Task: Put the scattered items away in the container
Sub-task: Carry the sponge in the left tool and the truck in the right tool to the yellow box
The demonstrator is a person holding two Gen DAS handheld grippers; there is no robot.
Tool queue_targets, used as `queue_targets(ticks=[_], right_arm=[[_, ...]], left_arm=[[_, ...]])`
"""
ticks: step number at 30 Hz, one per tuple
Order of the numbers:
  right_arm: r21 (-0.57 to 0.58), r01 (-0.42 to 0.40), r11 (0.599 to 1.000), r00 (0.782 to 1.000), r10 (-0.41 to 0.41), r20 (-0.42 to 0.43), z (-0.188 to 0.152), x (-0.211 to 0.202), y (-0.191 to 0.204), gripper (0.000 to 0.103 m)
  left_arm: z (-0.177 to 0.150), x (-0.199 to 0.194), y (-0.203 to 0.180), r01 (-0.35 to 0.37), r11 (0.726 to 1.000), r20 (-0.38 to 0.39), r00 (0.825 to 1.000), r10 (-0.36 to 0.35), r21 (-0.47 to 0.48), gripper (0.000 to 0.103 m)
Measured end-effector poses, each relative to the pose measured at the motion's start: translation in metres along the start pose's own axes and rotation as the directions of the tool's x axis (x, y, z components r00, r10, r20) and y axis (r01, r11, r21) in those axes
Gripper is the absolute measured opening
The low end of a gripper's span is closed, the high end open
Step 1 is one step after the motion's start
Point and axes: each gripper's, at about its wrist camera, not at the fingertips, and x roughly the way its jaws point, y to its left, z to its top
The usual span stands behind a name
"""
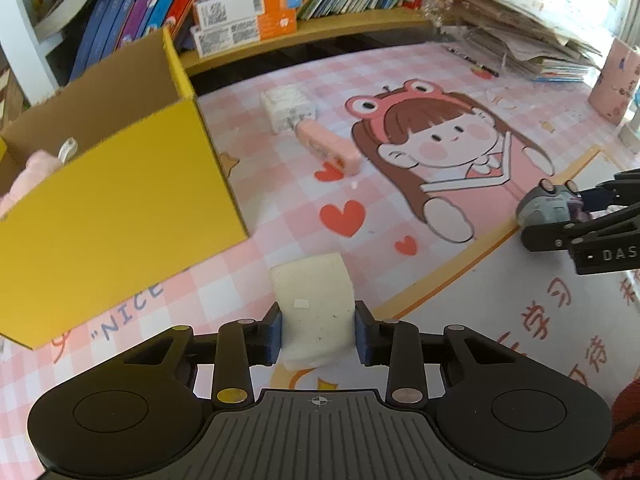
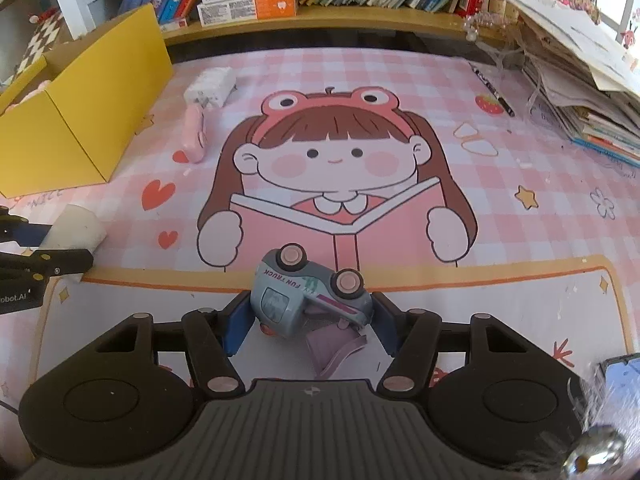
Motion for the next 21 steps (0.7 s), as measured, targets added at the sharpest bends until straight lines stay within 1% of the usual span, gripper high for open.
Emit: queue_targets(ticks=[5, 21], right_arm=[[-0.007, 0.004, 1.0, 1.0, -0.004, 0.018, 0.0, -0.007, 0.002, 0.06], [-0.029, 0.017, 0.999, 0.996, -0.014, 0.087, -0.01, -0.038, 0.015, 0.06]], left_arm=[[0.003, -0.01, -0.005, 0.004, 1.0, 0.037, 0.999, -0.005, 0.021, 0.033], [-0.005, -0.041, -0.022, 0.023, 0.997, 0.108, 0.994, -0.031, 0.077, 0.032]])
